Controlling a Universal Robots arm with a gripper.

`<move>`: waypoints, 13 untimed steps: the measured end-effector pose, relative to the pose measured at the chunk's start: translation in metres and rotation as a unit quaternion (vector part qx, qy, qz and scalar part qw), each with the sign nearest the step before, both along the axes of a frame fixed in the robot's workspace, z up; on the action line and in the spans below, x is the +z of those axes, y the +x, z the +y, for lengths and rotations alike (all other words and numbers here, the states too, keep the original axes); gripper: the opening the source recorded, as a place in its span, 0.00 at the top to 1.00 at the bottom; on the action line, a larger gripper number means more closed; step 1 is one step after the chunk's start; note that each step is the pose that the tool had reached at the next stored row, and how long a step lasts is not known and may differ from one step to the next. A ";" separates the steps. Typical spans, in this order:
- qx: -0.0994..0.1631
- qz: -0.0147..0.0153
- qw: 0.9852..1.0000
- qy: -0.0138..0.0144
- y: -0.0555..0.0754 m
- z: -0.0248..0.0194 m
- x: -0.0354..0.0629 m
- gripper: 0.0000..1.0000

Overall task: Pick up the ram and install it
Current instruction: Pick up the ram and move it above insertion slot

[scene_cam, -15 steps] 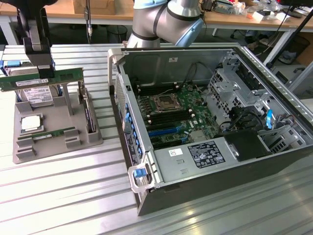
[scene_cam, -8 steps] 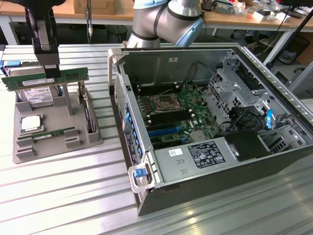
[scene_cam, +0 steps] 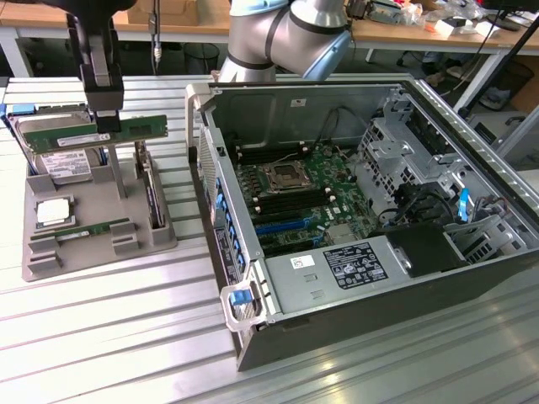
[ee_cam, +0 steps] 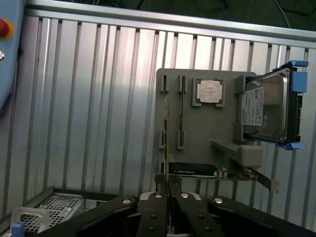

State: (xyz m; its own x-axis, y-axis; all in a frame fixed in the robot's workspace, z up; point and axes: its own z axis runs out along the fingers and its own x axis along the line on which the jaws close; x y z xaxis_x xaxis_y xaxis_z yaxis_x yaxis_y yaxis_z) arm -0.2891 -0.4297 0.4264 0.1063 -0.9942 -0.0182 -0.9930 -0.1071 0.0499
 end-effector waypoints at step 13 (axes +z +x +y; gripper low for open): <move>0.000 0.000 1.000 0.000 0.027 0.0002 -0.0001 0.88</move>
